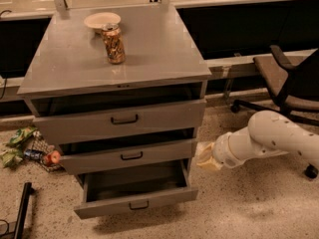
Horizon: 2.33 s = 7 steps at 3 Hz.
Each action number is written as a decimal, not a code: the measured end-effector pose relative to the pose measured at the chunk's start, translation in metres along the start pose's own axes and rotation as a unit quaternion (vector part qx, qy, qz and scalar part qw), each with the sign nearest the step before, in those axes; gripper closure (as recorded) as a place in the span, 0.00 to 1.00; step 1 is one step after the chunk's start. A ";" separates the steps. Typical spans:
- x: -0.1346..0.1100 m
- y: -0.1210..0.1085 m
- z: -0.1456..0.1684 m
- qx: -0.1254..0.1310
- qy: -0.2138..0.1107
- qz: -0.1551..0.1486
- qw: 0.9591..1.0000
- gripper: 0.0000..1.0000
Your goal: Close bottom drawer
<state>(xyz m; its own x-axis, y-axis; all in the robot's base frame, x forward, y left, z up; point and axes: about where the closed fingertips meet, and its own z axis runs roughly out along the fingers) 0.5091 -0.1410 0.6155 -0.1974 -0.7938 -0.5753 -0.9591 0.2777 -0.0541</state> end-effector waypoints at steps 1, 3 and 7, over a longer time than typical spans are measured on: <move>0.023 -0.010 0.062 -0.004 -0.008 -0.037 0.999 1.00; 0.051 -0.001 0.136 -0.049 -0.016 -0.044 0.998 1.00; 0.103 0.054 0.287 -0.084 -0.049 -0.047 0.994 1.00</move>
Offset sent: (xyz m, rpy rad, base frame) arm 0.0288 0.0503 -0.2083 0.0489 0.0737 0.2123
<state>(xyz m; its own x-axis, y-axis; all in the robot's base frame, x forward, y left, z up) 0.4956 -0.0523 0.3189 -0.0914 -0.7527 -0.6520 -0.9944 0.1034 0.0200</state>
